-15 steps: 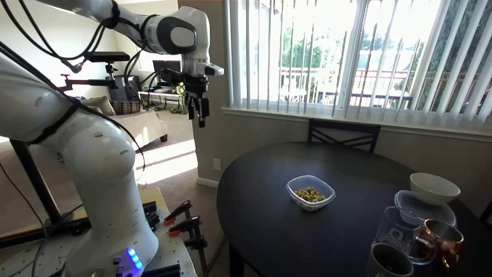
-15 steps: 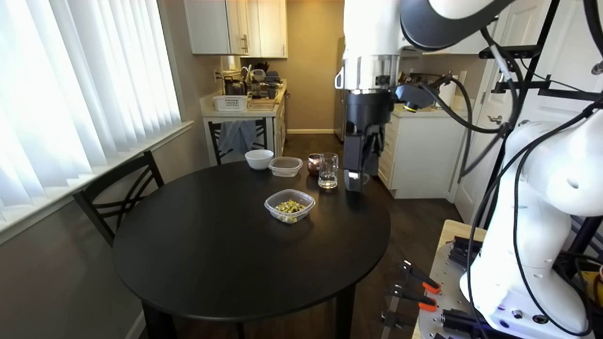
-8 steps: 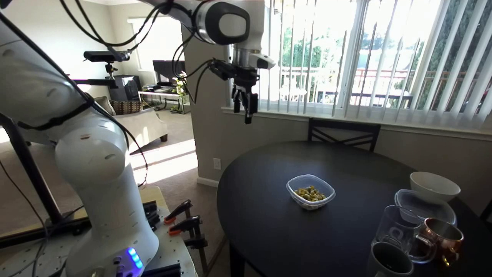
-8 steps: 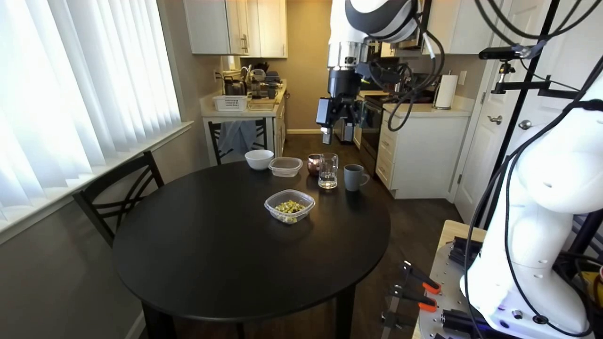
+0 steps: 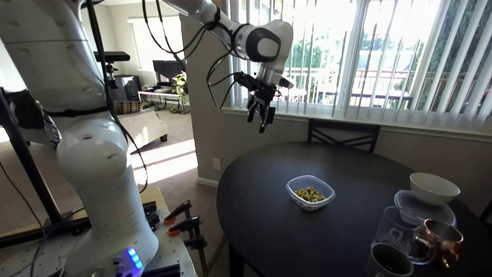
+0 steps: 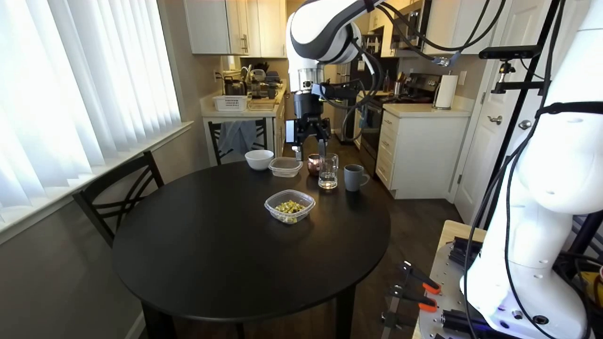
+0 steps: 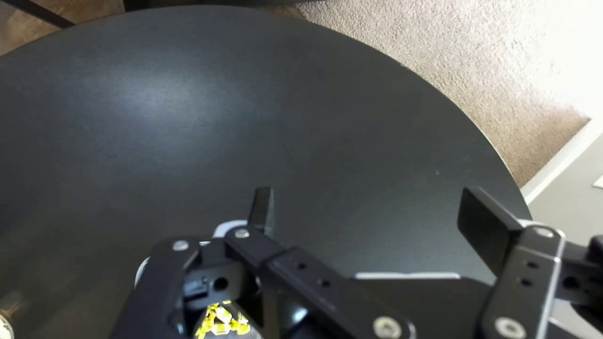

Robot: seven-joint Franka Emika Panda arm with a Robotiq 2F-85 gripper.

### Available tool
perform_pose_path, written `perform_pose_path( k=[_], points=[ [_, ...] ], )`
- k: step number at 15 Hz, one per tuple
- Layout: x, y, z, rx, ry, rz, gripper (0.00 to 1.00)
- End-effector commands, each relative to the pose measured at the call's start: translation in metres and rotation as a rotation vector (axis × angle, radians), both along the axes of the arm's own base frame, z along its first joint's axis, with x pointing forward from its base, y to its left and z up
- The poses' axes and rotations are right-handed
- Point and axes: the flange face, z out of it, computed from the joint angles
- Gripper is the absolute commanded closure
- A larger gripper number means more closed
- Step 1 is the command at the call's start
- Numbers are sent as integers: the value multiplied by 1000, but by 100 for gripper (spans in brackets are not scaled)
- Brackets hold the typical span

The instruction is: Pour the contents of the clear bowl onto the table

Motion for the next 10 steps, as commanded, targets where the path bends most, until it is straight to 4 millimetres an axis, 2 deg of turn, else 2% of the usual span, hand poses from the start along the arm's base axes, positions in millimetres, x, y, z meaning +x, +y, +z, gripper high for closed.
perform_pose_path(
  k=[1, 5, 6, 7, 10],
  points=[
    [1, 3, 5, 3, 0, 6, 0],
    [1, 4, 10, 4, -2, 8, 0],
    [8, 0, 8, 1, -23, -35, 0],
    [33, -14, -4, 4, -23, -119, 0],
    [79, -47, -35, 19, -42, -236, 0]
  ],
)
